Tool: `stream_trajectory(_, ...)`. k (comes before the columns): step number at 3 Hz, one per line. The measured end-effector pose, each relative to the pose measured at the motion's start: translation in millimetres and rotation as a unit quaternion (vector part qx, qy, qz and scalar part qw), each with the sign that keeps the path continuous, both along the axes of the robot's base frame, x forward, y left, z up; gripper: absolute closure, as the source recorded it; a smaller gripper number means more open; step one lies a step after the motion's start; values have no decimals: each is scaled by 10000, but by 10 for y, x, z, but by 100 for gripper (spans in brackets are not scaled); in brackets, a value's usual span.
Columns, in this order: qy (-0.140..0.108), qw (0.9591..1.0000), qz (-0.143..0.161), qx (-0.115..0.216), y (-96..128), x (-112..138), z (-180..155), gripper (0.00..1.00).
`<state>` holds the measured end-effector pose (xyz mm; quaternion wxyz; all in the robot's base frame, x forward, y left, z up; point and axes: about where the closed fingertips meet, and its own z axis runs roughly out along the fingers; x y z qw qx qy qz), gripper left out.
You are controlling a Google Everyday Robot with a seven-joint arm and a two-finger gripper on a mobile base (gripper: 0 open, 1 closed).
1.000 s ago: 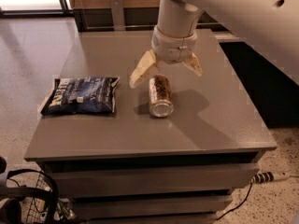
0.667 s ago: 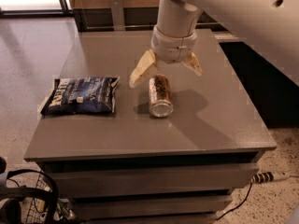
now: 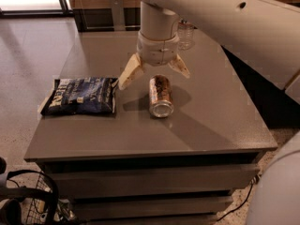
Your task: Place orange can upright
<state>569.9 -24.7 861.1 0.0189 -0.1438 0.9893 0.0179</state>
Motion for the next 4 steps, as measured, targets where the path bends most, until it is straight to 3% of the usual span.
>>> stream_trajectory(2,545,9976,-429,-86,-150,58,-288,0)
stream_trajectory(3,637,9960,-621,-53,-270,56,-335,0)
stream_trajectory(4,540,9935,-1002,-8,-546,-84,-267,0)
